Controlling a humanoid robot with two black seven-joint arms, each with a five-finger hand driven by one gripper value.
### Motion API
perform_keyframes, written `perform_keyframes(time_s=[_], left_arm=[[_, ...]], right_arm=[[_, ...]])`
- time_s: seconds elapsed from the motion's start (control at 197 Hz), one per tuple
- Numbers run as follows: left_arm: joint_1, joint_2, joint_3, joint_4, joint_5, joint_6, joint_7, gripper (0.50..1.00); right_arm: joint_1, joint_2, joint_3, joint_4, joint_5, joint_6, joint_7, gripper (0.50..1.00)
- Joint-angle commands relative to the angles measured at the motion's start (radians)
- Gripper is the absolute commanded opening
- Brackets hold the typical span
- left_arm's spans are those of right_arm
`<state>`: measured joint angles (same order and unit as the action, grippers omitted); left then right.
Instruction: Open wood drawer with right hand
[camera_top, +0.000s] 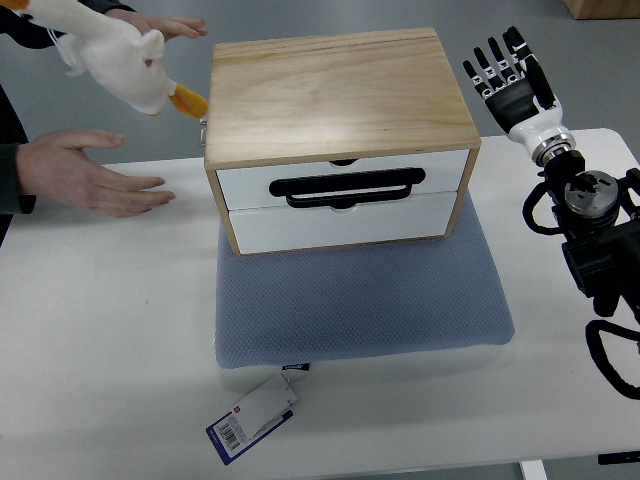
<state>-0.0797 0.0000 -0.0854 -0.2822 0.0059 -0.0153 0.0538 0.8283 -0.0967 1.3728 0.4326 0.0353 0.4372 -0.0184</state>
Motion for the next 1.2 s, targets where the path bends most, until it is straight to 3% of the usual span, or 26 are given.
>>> perform_keyframes(time_s=[0.0,0.361,0.645,0.65,0.843,0.95,1.001,1.006,1.077,1.128,1.133,1.194], left_arm=[[0.000,0.000,0.000,0.000,0.000,0.000,0.000,1.000],[0.000,0.000,-0.007,0.000,-0.006,0.000,0.000,1.000],[-0.002,0.000,-0.005,0.000,-0.004,-0.005,0.000,1.000],[-0.002,0.000,-0.005,-0.002,-0.004,-0.009,0.000,1.000],[-0.003,0.000,-0.004,-0.002,-0.001,-0.015,0.000,1.000],[-0.005,0.000,-0.002,-0.009,0.000,-0.015,0.000,1.000],[-0.005,0.000,-0.002,-0.009,0.000,-0.015,0.000,1.000],[-0.005,0.000,-0.002,-0.017,0.000,-0.017,0.000,1.000],[-0.005,0.000,-0.004,-0.020,0.002,-0.015,0.000,1.000],[-0.005,0.000,-0.004,-0.020,0.002,-0.015,0.000,1.000],[-0.005,0.000,-0.004,-0.020,0.002,-0.017,0.000,1.000],[-0.005,0.000,-0.004,-0.018,0.000,-0.015,0.000,1.000]], right_arm=[[0.002,0.000,0.000,0.000,0.000,0.000,0.000,0.946],[0.017,-0.028,-0.027,0.000,0.000,-0.002,-0.002,0.946],[0.133,-0.201,-0.305,0.008,0.002,0.008,-0.006,0.946],[0.174,-0.248,-0.408,0.011,0.003,0.012,-0.008,0.946],[0.400,-0.385,-0.823,0.069,-0.003,0.064,-0.021,0.946],[0.544,-0.431,-1.041,0.136,-0.066,0.156,-0.075,0.946],[0.545,-0.431,-1.041,0.136,-0.066,0.156,-0.075,0.946],[0.624,-0.454,-1.136,0.188,-0.127,0.174,-0.109,0.946],[0.747,-0.492,-1.256,0.290,-0.221,0.174,-0.156,0.946],[0.747,-0.492,-1.256,0.290,-0.221,0.174,-0.156,0.946],[0.841,-0.503,-1.350,0.361,-0.269,0.174,-0.194,0.946],[0.948,-0.502,-1.462,0.423,-0.287,0.174,-0.241,0.946]])
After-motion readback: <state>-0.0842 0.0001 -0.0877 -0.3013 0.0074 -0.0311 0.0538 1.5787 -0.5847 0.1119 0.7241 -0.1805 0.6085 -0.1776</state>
